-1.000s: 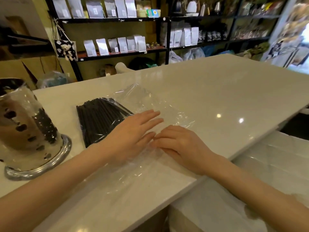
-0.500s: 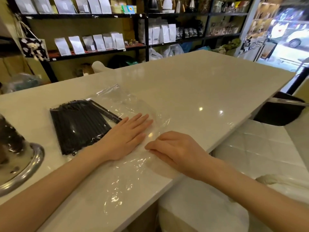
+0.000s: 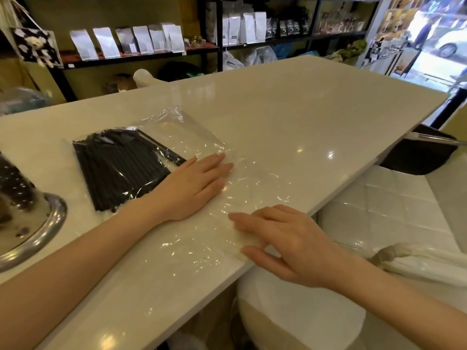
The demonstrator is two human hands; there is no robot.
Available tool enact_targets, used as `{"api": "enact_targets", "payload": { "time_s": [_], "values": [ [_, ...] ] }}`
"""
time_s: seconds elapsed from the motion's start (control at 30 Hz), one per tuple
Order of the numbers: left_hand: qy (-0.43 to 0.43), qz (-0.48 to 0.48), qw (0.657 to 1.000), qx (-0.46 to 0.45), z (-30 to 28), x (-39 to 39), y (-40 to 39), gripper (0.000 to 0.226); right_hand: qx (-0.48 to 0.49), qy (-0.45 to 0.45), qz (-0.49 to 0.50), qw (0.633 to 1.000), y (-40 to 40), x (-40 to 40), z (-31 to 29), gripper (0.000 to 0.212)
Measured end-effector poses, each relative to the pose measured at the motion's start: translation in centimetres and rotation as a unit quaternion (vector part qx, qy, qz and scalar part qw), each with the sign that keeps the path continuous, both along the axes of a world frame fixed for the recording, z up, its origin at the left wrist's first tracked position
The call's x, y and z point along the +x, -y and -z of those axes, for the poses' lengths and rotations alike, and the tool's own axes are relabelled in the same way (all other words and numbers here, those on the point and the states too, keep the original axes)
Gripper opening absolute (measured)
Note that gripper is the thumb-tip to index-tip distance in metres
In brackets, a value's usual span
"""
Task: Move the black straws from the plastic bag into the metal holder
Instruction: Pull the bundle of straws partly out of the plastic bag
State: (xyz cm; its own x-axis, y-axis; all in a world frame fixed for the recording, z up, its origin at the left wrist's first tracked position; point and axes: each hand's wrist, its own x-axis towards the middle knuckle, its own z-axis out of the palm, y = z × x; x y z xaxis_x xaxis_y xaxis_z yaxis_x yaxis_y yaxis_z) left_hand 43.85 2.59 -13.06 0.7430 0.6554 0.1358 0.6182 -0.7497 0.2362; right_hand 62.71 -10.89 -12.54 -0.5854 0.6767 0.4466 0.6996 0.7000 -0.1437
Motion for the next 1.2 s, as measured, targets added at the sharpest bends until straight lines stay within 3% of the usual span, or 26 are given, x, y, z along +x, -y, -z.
{"api": "enact_targets", "payload": {
  "time_s": [0.1, 0.2, 0.3, 0.4, 0.53, 0.7, 0.77, 0.83, 0.93, 1.03, 1.1, 1.2],
  "values": [
    [0.080, -0.011, 0.997, 0.009, -0.8, 0.0, 0.7, 0.059, -0.018, -0.045, 0.002, 0.999, -0.8, -0.3, -1.0, 0.028],
    [0.182, -0.043, 0.980, -0.071, -2.0, -0.2, 1.2, 0.053, -0.026, -0.082, 0.032, 0.996, -2.8, -0.9, -1.8, 0.026],
    [0.255, -0.085, 0.959, -0.094, -4.0, -1.1, 1.3, 0.040, -0.070, -0.157, 0.079, 0.982, -5.9, -1.9, -3.1, 0.030],
    [0.244, -0.136, 0.958, -0.063, -5.5, -3.2, 1.6, 0.037, -0.059, -0.191, 0.107, 0.974, -9.6, -3.0, -4.4, 0.023],
    [0.163, -0.251, 0.952, -0.067, -5.0, -6.7, 1.3, 0.037, -0.132, -0.100, 0.182, 0.969, -15.2, -4.7, -4.9, 0.024],
    [0.142, -0.437, 0.874, -0.159, -3.0, -9.4, 1.6, 0.053, -0.287, -0.114, 0.310, 0.899, -19.9, -6.6, -3.4, 0.054],
    [0.210, -0.470, 0.838, -0.180, -3.2, -9.2, 1.7, 0.055, -0.316, -0.144, 0.326, 0.879, -20.9, -7.0, -3.5, 0.056],
    [0.304, -0.501, 0.778, -0.226, -3.9, -9.0, 1.8, 0.053, -0.340, -0.196, 0.314, 0.864, -21.4, -7.4, -4.2, 0.051],
    [0.442, -0.489, 0.694, -0.290, -3.9, -9.3, 1.6, 0.054, -0.400, -0.290, 0.292, 0.819, -21.6, -7.6, -5.3, 0.029],
    [0.519, -0.469, 0.626, -0.345, -3.7, -9.7, 1.4, 0.077, -0.435, -0.311, 0.317, 0.783, -22.1, -7.4, -5.9, 0.022],
    [0.554, -0.462, 0.587, -0.368, -4.2, -9.6, 1.6, 0.065, -0.453, -0.286, 0.327, 0.778, -22.2, -7.5, -6.3, 0.021],
    [0.593, -0.456, 0.538, -0.388, -4.7, -9.6, 1.7, 0.032, -0.437, -0.241, 0.285, 0.819, -22.2, -8.1, -7.9, 0.013]
  ]
}}
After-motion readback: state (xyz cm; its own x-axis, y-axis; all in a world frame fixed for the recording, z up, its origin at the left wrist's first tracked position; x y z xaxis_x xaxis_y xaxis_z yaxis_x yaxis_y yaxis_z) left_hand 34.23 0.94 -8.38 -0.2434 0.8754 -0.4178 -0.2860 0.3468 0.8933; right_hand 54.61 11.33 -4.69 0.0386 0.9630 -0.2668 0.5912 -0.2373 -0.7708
